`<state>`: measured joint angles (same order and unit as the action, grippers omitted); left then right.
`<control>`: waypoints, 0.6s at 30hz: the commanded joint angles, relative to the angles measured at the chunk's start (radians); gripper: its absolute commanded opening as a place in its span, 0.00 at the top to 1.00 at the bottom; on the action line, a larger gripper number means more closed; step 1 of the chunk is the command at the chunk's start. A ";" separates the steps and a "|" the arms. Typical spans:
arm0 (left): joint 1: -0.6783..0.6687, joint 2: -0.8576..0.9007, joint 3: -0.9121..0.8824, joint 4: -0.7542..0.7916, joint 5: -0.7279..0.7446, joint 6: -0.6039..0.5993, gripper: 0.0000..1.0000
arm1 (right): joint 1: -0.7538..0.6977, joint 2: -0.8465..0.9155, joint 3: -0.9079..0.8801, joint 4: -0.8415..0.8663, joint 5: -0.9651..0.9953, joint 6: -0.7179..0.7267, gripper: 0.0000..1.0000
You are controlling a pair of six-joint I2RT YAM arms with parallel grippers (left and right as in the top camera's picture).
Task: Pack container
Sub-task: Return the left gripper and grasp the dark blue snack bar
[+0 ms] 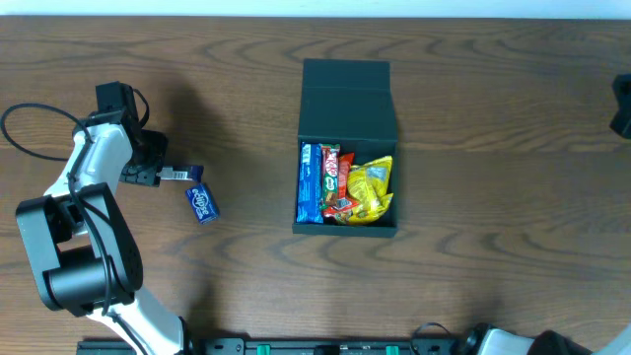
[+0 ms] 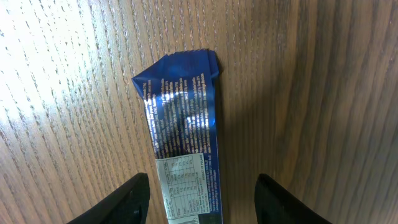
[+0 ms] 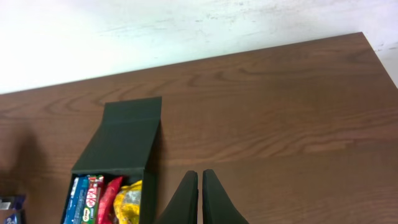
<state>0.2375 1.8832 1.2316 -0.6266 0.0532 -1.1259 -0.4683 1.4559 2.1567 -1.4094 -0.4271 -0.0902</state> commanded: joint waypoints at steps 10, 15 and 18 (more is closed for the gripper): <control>0.002 0.087 0.106 -0.116 0.008 0.004 0.45 | -0.002 0.018 -0.001 -0.001 -0.011 0.007 0.96; 0.002 0.124 0.119 -0.123 0.023 0.007 0.45 | 0.006 0.022 -0.001 -0.001 -0.011 0.007 0.95; 0.002 0.145 0.130 -0.133 0.023 0.021 0.45 | 0.006 0.022 -0.001 -0.001 -0.011 0.007 0.95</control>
<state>0.2375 2.0014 1.3361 -0.7490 0.0731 -1.1236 -0.4675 1.4727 2.1567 -1.4097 -0.4271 -0.0902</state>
